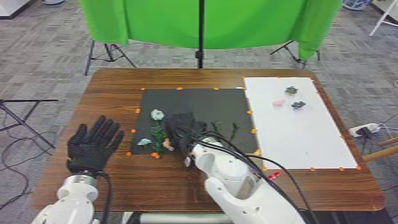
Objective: Arrange flowers
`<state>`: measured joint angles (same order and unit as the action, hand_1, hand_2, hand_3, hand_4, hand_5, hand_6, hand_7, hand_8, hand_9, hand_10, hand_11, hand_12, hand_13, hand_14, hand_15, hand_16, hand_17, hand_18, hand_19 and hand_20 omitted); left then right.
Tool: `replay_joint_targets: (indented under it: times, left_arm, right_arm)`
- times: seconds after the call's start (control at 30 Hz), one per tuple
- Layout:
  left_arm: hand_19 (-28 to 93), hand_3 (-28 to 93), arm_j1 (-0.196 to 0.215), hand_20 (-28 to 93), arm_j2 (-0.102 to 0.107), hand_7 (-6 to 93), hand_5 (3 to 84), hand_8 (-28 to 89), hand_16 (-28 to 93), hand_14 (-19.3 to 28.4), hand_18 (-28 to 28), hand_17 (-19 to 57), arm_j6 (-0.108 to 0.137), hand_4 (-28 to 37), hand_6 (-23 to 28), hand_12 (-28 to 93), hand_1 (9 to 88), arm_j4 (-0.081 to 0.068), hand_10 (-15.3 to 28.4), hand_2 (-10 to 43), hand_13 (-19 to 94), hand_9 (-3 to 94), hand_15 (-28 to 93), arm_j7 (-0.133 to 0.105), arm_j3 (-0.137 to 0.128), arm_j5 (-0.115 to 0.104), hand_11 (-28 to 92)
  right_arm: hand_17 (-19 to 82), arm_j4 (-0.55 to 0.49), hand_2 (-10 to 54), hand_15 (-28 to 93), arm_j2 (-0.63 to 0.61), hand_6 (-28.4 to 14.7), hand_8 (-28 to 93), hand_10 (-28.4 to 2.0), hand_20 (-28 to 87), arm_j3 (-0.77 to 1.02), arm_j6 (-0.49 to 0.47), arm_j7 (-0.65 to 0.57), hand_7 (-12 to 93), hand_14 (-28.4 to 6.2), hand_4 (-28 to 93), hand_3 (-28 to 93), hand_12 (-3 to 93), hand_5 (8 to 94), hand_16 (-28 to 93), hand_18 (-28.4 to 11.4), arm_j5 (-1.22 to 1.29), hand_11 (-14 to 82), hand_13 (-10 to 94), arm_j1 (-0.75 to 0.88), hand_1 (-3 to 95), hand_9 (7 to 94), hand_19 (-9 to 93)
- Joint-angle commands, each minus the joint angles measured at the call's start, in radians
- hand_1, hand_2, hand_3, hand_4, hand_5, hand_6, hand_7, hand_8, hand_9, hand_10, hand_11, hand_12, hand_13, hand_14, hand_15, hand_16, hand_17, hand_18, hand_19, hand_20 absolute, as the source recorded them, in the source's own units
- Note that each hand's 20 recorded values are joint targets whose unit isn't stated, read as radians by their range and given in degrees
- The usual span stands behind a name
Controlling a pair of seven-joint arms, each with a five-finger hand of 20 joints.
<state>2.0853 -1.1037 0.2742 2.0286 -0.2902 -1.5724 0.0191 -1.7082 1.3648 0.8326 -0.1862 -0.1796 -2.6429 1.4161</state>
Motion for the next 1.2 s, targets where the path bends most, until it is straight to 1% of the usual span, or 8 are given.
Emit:
replay_joint_targets:
  times: [0.03, 0.27, 0.3, 0.37, 0.43, 0.57, 0.87, 1.2]
  left_arm:
    - [43, 78, 0.025, 13, -0.01, 12.2, 48.4, -9, -10, 18.0, 16.4, -7.5, -0.001, -28.3, 11.6, 9, 28.5, -0.004, 17.1, 15.7, 31, 40.2, 45, 0.0, 0.001, 0.001, 24]
    - [43, 78, 0.048, 13, -0.013, 12.2, 48.4, -9, -10, 18.1, 16.4, -7.5, -0.006, -28.3, 11.6, 9, 28.5, 0.004, 17.0, 15.6, 31, 40.2, 45, -0.003, -0.009, 0.0, 24]
    - [43, 78, 0.046, 13, -0.003, 12.1, 48.3, -9, -10, 18.1, 16.4, -7.5, -0.004, -28.3, 11.6, 9, 28.5, 0.005, 17.0, 15.6, 31, 40.2, 45, -0.01, -0.005, -0.01, 24]
    - [43, 78, 0.038, 13, -0.007, 12.1, 48.3, -9, -10, 18.1, 16.4, -7.5, -0.004, -28.3, 11.6, 9, 28.5, 0.001, 17.0, 15.6, 31, 40.2, 45, -0.004, -0.006, -0.005, 24]
    - [43, 78, 0.035, 13, 0.005, 12.0, 48.3, -9, -10, 18.1, 16.4, -7.5, -0.004, -28.3, 11.6, 9, 28.5, 0.0, 17.0, 15.5, 31, 40.1, 45, -0.018, 0.002, -0.016, 24]
    - [43, 78, 0.026, 13, -0.013, 12.0, 48.2, -9, -10, 18.1, 16.4, -7.5, -0.002, -28.3, 11.6, 9, 28.5, -0.005, 17.0, 15.5, 31, 40.1, 45, 0.001, -0.005, -0.001, 24]
    - [43, 78, 0.027, 13, -0.014, 12.0, 48.3, -9, -9, 18.1, 16.4, -7.5, -0.003, -28.3, 11.6, 9, 28.5, -0.005, 17.0, 15.4, 30, 40.1, 45, 0.005, -0.007, -0.001, 24]
    - [43, 78, 0.021, 13, -0.006, 12.1, 48.2, -9, -10, 18.1, 16.4, -7.5, -0.006, -28.3, 11.6, 9, 28.5, -0.008, 17.1, 15.3, 31, 40.1, 45, 0.005, 0.008, -0.021, 24]
  right_arm:
    - [21, -0.04, -9.5, 51, -0.013, 1.5, 1, -14.1, 46, 0.008, 0.005, -0.023, 21, -13.0, 33, -28, 15.5, 86.6, 14, -22.0, 0.06, 17.3, 44, 0.001, 94.5, 61.8, 79]
    - [21, -0.107, -9.3, 50, -0.024, 0.9, 1, -14.5, 46, 0.033, -0.003, -0.079, 22, -13.4, 35, -28, 15.3, 86.7, 14, -22.1, 0.14, 16.7, 43, -0.018, 94.2, 60.9, 79]
    - [21, -0.11, -9.3, 50, -0.024, 0.7, 1, -14.7, 46, 0.034, 0.002, -0.084, 22, -13.5, 36, -28, 15.3, 86.7, 14, -22.1, 0.137, 16.5, 43, -0.021, 94.2, 60.5, 79]
    - [21, -0.099, -9.3, 50, -0.019, 0.6, 2, -14.8, 46, 0.039, 0.007, -0.076, 22, -13.6, 36, -28, 15.2, 86.8, 14, -22.2, 0.106, 16.2, 42, -0.029, 93.9, 60.1, 79]
    - [21, -0.086, -9.4, 50, -0.016, 0.6, 1, -15.3, 46, 0.04, 0.001, -0.071, 22, -13.8, 37, -28, 15.1, 86.9, 14, -22.2, 0.085, 15.8, 42, -0.033, 93.8, 59.5, 79]
    - [21, -0.051, -9.4, 49, -0.008, 0.4, 1, -15.5, 46, 0.042, -0.014, -0.052, 22, -13.9, 38, -28, 14.9, 86.8, 14, -22.4, 0.016, 15.2, 42, -0.031, 93.7, 58.9, 79]
    - [21, -0.049, -9.5, 49, -0.01, 0.4, 1, -15.6, 46, 0.034, -0.028, -0.058, 22, -13.9, 39, -28, 14.7, 86.6, 14, -22.4, 0.023, 14.4, 41, -0.025, 93.4, 58.4, 79]
    - [21, -0.027, -9.5, 49, -0.004, 0.4, 1, -15.8, 46, 0.01, -0.042, -0.049, 22, -14.1, 41, -28, 14.7, 86.0, 14, -22.7, -0.044, 14.4, 42, -0.031, 92.6, 58.4, 80]
